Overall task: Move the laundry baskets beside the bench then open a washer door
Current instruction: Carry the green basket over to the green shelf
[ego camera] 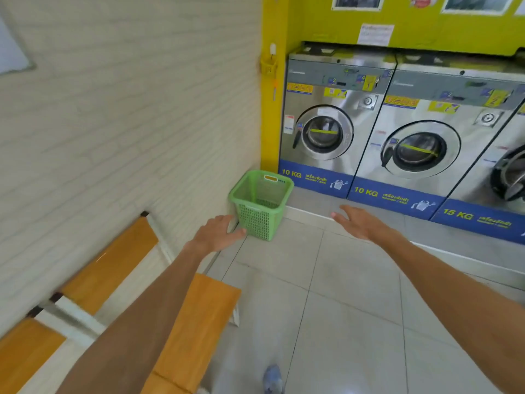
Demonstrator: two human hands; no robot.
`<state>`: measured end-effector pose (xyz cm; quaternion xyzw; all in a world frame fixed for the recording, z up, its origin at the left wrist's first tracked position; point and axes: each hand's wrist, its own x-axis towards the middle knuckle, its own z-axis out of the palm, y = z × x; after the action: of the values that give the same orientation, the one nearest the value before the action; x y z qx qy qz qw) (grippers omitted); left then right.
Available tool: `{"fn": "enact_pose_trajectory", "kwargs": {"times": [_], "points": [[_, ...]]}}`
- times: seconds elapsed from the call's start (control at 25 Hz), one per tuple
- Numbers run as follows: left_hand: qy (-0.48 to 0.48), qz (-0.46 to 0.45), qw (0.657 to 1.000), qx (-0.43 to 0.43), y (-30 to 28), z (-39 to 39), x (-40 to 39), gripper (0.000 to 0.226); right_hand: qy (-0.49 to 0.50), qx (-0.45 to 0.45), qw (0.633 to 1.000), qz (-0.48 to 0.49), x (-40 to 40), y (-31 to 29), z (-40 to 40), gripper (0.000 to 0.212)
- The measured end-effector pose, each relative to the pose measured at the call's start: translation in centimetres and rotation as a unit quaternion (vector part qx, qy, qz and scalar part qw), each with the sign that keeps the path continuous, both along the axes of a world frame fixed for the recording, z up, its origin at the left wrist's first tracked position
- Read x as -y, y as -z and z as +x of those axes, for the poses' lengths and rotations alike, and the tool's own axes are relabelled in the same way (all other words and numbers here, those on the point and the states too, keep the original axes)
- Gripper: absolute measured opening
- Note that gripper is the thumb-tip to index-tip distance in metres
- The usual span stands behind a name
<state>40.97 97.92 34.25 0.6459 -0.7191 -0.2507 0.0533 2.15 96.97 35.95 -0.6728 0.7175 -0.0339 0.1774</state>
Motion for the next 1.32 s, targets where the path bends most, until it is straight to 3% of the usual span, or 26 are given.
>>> {"fn": "enact_pose_trajectory", "kwargs": {"times": [0.36,0.76,0.96,1.32], "points": [[-0.037,0.044,0.998,0.003,3.0,-9.2,19.9,0.081,0.003,-0.006,0.998,0.069,22.1,3.5,-10.8,0.077],[-0.190,0.049,0.978,-0.072,7.3,-20.7,39.0,0.082,-0.100,-0.008,0.989,0.110,50.0,5.9,-19.1,0.075],[-0.277,0.090,0.954,-0.077,10.5,-22.6,45.0,0.080,-0.166,-0.021,0.977,0.130,62.5,7.3,-18.8,0.073],[-0.386,0.135,0.905,-0.114,15.9,-21.2,59.3,0.073,-0.259,-0.049,0.947,0.183,82.3,13.5,-10.8,0.066]]}}
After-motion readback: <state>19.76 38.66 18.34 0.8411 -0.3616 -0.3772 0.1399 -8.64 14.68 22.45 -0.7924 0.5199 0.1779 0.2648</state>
